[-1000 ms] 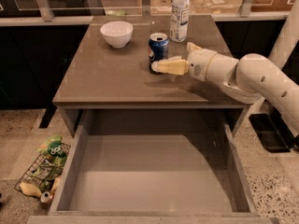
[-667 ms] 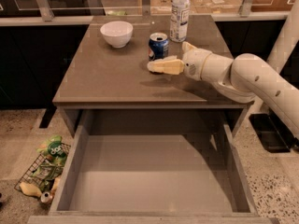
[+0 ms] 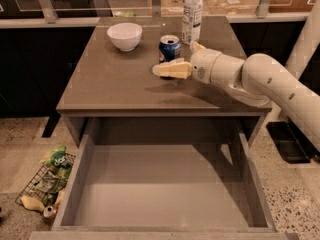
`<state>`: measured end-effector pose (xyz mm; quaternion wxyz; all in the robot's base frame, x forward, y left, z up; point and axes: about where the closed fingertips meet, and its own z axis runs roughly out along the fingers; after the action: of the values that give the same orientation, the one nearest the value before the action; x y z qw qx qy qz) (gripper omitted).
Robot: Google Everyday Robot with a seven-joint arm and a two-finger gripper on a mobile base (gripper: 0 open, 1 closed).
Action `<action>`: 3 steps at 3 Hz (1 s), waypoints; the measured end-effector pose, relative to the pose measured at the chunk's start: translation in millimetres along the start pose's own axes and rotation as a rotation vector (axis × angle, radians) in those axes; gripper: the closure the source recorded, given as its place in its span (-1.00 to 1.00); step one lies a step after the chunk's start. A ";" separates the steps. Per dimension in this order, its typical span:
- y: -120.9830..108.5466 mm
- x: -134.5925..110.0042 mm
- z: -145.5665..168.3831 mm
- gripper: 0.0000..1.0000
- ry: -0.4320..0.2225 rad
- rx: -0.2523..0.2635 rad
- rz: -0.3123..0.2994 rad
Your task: Place pepsi can into top drawer
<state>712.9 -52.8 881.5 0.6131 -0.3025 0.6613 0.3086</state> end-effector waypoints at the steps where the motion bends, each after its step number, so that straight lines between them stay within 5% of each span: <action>1: 3.1 0.0 5.4 -0.53 0.010 0.000 -0.008; 3: 6.8 -0.5 9.1 0.38 0.009 -0.009 -0.008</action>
Offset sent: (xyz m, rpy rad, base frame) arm 0.0008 0.0052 -0.0002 -0.0112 -0.0001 0.0009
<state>713.3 -41.4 881.7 0.6100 -0.3092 0.6616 0.3075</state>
